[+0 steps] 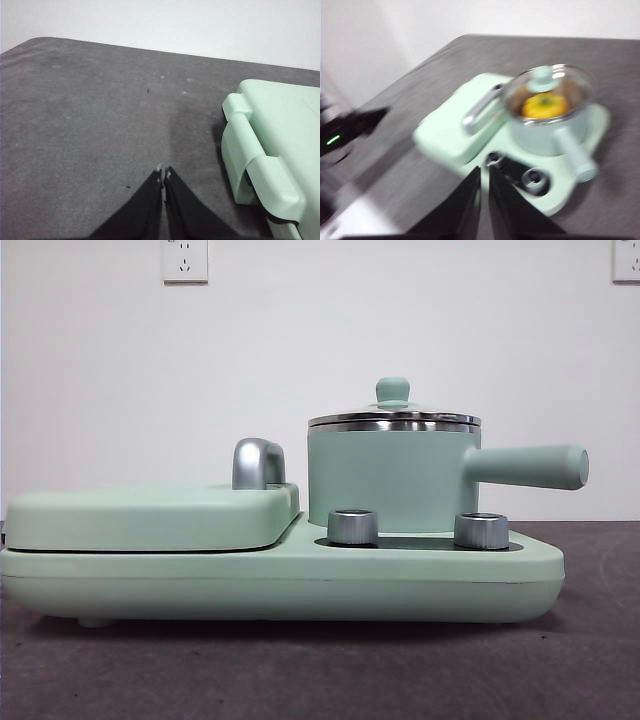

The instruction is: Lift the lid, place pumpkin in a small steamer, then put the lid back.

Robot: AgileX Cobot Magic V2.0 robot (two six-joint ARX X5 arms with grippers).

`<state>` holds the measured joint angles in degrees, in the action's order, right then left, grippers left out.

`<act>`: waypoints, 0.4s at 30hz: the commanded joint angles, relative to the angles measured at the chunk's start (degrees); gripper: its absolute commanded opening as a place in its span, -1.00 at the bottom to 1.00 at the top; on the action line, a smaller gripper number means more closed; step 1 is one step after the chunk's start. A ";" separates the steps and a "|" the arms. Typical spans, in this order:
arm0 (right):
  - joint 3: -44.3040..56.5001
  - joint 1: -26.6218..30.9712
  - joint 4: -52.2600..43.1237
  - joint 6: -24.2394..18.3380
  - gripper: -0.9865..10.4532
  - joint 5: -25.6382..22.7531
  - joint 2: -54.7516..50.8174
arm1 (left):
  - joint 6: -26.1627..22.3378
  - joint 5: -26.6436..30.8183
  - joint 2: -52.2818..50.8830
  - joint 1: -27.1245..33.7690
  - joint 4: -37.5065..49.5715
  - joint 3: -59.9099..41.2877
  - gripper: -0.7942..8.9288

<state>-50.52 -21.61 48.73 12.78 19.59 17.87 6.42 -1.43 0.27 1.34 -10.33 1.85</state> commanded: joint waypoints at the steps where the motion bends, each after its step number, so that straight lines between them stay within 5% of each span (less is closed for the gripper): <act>1: 6.29 6.86 -7.67 -0.13 -0.79 0.04 -3.08 | -0.85 0.04 -0.09 0.09 -0.02 -1.11 -0.81; 9: 27.32 20.63 -30.86 -0.17 -0.79 -0.37 -12.00 | -0.83 0.04 -0.09 0.09 0.00 -1.11 -0.81; 12: 33.24 22.88 -34.67 -0.44 -0.79 -4.70 -14.16 | -0.85 0.04 -0.09 0.09 0.00 -1.11 -0.81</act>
<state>-18.02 0.97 15.03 12.69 16.12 4.08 6.42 -1.43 0.27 1.34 -10.33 1.85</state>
